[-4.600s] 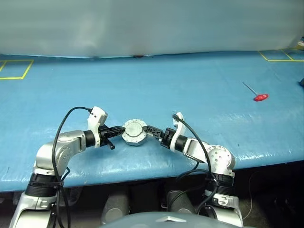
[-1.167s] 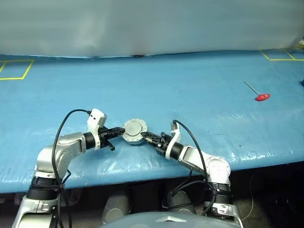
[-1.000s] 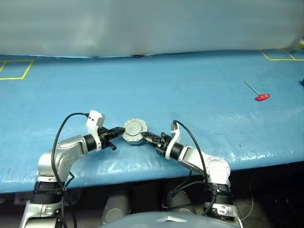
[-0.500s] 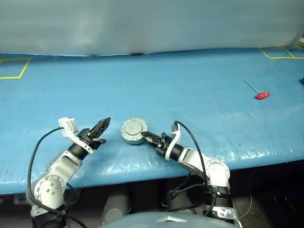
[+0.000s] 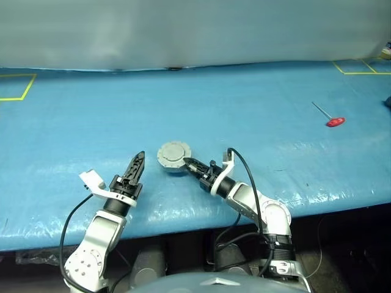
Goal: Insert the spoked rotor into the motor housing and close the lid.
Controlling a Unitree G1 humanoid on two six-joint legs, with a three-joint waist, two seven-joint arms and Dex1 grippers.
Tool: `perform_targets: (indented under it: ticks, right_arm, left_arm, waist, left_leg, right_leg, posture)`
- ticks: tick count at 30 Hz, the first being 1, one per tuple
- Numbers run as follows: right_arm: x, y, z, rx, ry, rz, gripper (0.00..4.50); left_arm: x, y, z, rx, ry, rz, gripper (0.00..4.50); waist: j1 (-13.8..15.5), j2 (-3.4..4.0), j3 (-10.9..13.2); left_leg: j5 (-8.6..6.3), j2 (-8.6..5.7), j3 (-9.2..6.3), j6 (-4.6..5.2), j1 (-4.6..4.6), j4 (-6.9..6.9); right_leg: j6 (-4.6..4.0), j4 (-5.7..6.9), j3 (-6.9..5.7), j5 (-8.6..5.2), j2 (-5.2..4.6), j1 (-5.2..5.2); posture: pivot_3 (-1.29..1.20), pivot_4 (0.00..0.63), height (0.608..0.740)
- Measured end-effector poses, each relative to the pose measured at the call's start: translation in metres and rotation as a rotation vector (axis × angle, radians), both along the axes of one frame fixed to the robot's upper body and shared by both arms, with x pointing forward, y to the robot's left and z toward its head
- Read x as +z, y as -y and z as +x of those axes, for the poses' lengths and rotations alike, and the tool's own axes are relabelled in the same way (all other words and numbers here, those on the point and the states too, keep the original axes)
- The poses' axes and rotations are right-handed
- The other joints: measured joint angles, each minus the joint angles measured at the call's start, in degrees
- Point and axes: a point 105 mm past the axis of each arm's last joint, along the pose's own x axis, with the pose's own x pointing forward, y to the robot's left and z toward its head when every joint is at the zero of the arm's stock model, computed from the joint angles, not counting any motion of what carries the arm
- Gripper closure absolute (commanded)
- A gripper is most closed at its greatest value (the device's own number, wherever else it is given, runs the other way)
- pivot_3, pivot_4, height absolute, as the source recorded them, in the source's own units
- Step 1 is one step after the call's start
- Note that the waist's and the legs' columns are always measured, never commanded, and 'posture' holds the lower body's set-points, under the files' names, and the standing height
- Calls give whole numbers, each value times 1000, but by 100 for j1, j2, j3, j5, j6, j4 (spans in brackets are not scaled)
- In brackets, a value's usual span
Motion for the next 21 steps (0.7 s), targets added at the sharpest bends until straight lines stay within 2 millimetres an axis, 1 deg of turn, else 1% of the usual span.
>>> perform_targets:
  ticks: [3,5,6,10,14,17,21]
  right_arm:
    - [21,-7,8,10,60,37,3324]
    - [28,-10,11,12,79,47,3324]
    - [31,-12,11,17,86,52,3324]
    - [34,-17,9,40,92,61,3324]
    - [33,-22,2,78,92,54,3324]
    - [27,-25,-8,112,77,37,3324]
    - [20,-30,-20,151,44,30,3324]
  left_arm:
    - [-8,7,-7,-7,-31,-68,900]
    - [-10,8,-8,-2,-38,-106,253]
    - [-10,8,-8,3,-35,-120,24]
    - [-8,10,-10,4,-14,-166,0]
    - [-6,8,-10,21,20,-198,0]
    - [-3,7,-10,26,59,-228,0]
    - [-4,8,-10,29,62,-240,0]
  waist:
    - [10,0,0]
    - [32,0,0]
    - [32,0,0]
    - [21,0,0]
    - [6,0,0]
    - [6,0,0]
    - [3,-1,-1]
  left_leg:
    - [-1,-1,-1,1,0,0]
    - [-1,-1,-3,1,0,1]
    - [-1,-1,-1,1,0,1]
    - [-1,-3,1,2,0,1]
    - [-1,-1,0,1,1,1]
    - [-1,-2,0,2,1,1]
    - [-1,-2,1,2,2,3]
  right_leg:
    - [0,0,-1,0,0,1]
    - [0,1,-3,0,0,2]
    - [0,1,-2,0,0,2]
    - [0,1,0,0,0,2]
    - [-1,2,-1,1,1,2]
    - [-1,1,-1,1,1,2]
    - [-1,2,1,0,1,3]
  posture:
    - [0,150,740]
    - [0,150,740]
    - [0,150,740]
    - [0,150,740]
    - [0,150,740]
    - [0,150,740]
    - [0,150,740]
